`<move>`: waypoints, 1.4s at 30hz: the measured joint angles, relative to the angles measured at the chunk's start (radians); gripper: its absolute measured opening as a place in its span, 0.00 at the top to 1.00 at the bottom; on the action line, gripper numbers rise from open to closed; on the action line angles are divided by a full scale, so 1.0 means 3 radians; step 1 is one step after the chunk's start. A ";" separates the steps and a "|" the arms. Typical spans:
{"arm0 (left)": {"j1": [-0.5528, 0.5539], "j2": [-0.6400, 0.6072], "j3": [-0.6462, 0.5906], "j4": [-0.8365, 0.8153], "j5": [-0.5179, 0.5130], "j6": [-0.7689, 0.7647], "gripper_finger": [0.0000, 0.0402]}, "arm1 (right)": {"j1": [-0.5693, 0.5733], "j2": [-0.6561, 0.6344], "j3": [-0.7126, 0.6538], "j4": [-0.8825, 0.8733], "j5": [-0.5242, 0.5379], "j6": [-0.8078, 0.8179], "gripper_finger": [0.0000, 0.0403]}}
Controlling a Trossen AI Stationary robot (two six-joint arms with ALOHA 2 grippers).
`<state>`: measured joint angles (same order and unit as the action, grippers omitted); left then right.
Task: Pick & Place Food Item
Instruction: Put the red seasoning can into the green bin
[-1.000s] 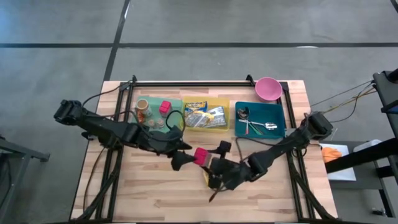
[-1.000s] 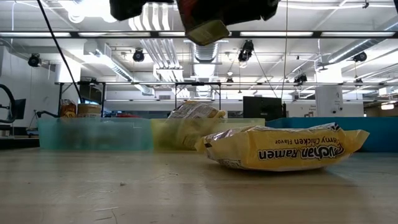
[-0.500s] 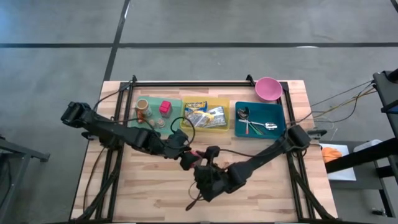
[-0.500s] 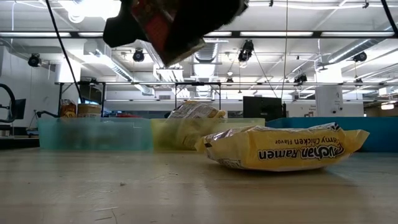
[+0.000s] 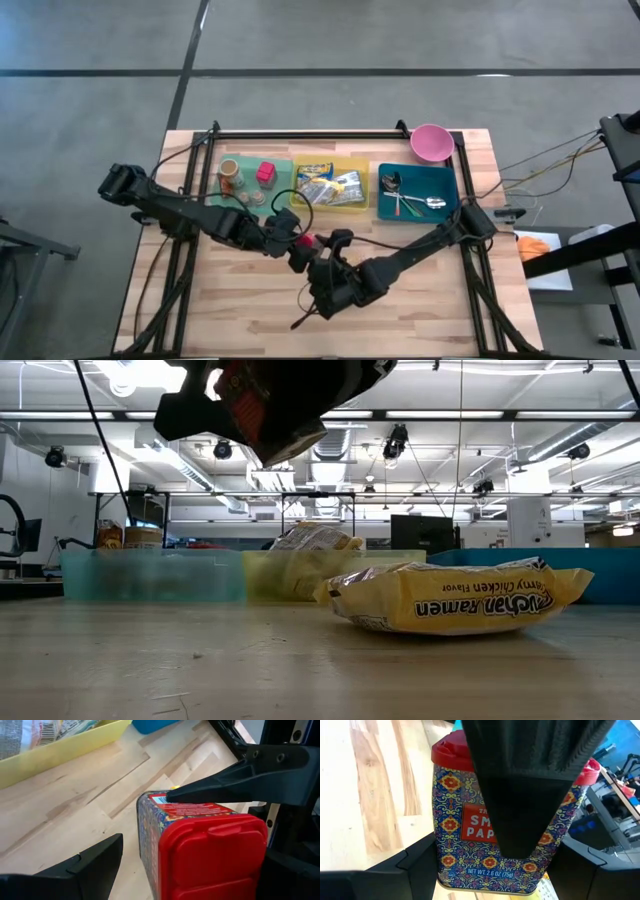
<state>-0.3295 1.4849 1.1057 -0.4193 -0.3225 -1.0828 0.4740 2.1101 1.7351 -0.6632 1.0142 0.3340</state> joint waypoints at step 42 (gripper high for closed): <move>0.0054 -0.0407 0.0091 -0.1217 -0.0174 0.0045 0.48 | -0.0046 -0.0018 0.0013 -0.0401 -0.0116 0.0424 0.28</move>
<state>-0.3132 1.3627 1.1332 -0.7844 -0.3749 -1.0692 0.4601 2.1048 1.7390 -0.7834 0.9793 0.4610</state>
